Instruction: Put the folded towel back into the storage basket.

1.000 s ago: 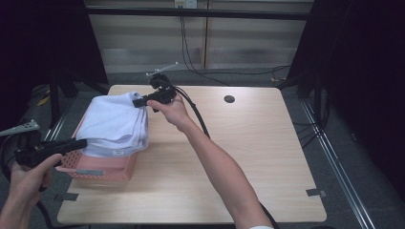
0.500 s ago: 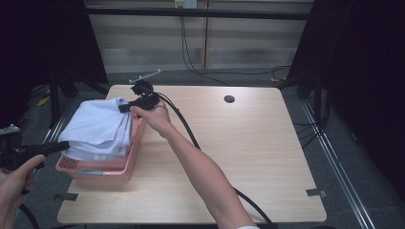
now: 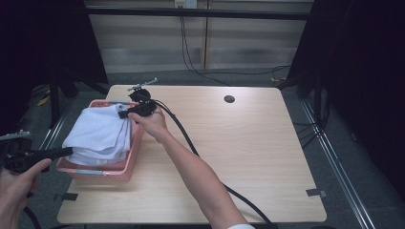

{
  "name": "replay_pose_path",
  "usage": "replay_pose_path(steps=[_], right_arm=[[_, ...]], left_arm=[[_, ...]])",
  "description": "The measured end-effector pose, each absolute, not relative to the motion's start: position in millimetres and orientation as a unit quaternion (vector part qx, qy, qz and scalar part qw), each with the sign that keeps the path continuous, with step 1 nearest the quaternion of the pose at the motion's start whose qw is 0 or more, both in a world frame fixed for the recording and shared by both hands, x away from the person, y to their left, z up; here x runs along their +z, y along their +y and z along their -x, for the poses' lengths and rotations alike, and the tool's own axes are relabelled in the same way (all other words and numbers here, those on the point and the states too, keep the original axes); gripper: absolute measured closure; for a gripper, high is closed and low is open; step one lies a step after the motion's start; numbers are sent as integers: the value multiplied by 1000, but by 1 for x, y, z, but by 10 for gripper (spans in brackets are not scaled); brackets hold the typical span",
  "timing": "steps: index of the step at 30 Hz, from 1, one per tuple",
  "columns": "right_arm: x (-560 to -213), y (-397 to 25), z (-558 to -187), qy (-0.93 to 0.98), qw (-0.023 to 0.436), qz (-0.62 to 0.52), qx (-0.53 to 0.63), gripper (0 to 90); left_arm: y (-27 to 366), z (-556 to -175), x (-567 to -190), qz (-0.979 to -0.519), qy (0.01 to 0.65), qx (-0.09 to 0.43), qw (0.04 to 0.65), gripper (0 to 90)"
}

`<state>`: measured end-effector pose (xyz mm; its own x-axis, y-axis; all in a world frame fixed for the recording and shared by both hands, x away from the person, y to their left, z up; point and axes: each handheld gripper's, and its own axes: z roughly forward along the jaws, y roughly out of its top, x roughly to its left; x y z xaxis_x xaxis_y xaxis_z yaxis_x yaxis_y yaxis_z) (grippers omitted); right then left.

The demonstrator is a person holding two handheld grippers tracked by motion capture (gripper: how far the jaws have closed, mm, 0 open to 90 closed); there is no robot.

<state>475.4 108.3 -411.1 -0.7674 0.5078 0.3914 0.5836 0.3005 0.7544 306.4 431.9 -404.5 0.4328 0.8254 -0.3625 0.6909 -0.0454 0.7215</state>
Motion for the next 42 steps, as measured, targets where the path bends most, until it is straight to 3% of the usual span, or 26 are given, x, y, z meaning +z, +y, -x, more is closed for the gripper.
replay_pose_path(steps=[7,11,12,17,27,42], right_arm=[[-420,112,-476,-807,25,347,-477,683],[-426,108,-481,-806,19,360,-470,482],[-426,106,-482,-806,13,362,-468,452],[-423,91,-482,-804,12,355,-476,463],[-411,49,-460,-811,12,303,-501,486],[-410,-73,-397,-809,-19,292,-510,517]], left_arm=[[423,-308,-410,-736,529,84,413,702],[421,-307,-410,-737,534,96,402,521],[422,-306,-409,-738,532,97,404,516],[415,-303,-401,-738,526,107,409,463],[371,-301,-394,-738,504,115,433,475],[264,-289,-406,-761,443,105,462,432]])
